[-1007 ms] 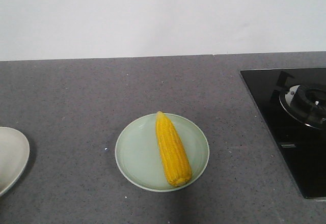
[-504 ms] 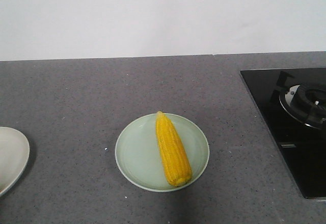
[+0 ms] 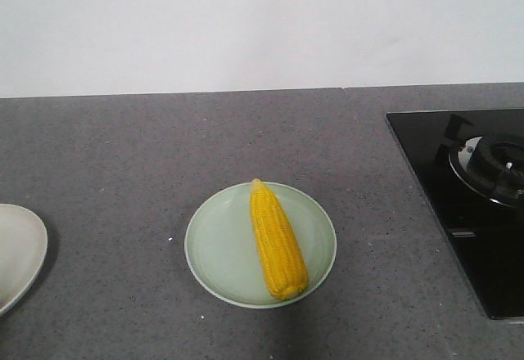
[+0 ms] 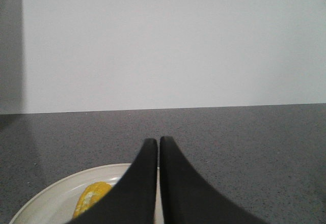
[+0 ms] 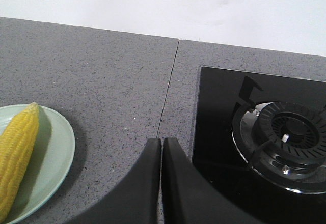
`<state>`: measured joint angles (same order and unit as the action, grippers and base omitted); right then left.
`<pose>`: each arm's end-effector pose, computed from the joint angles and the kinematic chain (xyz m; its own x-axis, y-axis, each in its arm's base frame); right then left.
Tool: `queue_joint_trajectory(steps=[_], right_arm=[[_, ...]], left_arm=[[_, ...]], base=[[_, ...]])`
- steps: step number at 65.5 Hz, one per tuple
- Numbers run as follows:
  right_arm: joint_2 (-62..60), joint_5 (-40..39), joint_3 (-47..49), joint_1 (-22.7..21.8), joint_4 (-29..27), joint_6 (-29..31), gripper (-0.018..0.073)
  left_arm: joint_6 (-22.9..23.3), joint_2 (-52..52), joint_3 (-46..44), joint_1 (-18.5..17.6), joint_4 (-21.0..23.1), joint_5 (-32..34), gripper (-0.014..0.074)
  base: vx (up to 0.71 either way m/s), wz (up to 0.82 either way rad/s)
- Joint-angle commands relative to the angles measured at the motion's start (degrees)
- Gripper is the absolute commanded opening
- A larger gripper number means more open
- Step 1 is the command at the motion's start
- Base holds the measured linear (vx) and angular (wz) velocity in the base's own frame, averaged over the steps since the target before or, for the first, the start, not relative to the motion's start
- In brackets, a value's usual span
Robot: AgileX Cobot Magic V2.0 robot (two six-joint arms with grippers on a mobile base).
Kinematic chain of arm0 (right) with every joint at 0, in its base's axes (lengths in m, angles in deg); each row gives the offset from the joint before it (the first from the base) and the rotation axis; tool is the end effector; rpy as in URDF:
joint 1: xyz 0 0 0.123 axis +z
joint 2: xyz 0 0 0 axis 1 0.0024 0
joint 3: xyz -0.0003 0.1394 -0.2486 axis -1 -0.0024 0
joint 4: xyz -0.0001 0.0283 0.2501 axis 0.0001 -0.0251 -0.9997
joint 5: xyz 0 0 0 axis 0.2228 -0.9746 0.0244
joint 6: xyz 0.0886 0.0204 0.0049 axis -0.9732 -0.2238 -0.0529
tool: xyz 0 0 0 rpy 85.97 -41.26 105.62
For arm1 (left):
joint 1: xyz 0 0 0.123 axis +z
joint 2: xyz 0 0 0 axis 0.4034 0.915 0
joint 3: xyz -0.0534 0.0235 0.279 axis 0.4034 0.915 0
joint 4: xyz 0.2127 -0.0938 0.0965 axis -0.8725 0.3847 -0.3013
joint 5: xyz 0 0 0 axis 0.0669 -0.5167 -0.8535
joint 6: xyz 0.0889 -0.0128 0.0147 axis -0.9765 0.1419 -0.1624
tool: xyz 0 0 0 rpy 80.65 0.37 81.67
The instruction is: Distribute corn equally
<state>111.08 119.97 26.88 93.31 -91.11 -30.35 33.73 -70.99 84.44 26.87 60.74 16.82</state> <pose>0.1447 0.0207 0.3573 -0.4085 -0.1161 -0.9053 -0.2167 0.9759 -0.0273 0.0565 0.0030 0.2043 0.0663 -0.0175 -0.9976 -0.0526 0.9984 -0.0210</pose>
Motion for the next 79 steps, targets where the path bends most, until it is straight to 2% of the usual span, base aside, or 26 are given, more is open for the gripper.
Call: queue_joint_trajectory(steps=[1,26,31,45,53,70,79], right_arm=[[-0.24,-3.83,1.49,-0.38,-0.30,0.47,-0.0010],[-0.62,-4.11,1.30,-0.38,0.55,0.41,-0.0010],[-2.39,-6.90,-0.48,-0.38,1.08,-0.50,-0.0010],[-10.61,-19.24,-12.28,-0.38,6.35,-7.53,-0.0010],[-16.17,-24.66,-18.93,-0.38,8.86,-9.55,-0.0010],[-29.02,-30.18,-31.55,-0.38,13.36,-14.39,-0.0010],[-35.43,-30.67,-36.56,-0.38,13.45,-14.99,-0.0010]], left_arm=[[0.62,-1.01,0.76,-0.14,0.52,4.25,-0.0006],[0.62,-1.01,0.76,-0.14,0.52,4.25,-0.0006],[0.62,-1.01,0.76,-0.14,0.52,4.25,-0.0006],[0.62,-1.01,0.76,-0.14,0.52,4.25,-0.0006],[0.62,-1.01,0.76,-0.14,0.52,4.25,-0.0006],[0.62,-1.01,0.76,-0.14,0.52,4.25,-0.0006],[0.62,-1.01,0.76,-0.14,0.52,4.25,-0.0006]], base=[[0.00,0.00],[0.00,0.00],[0.00,0.00],[0.00,0.00],[0.00,0.00],[0.00,0.00],[0.00,0.00]])
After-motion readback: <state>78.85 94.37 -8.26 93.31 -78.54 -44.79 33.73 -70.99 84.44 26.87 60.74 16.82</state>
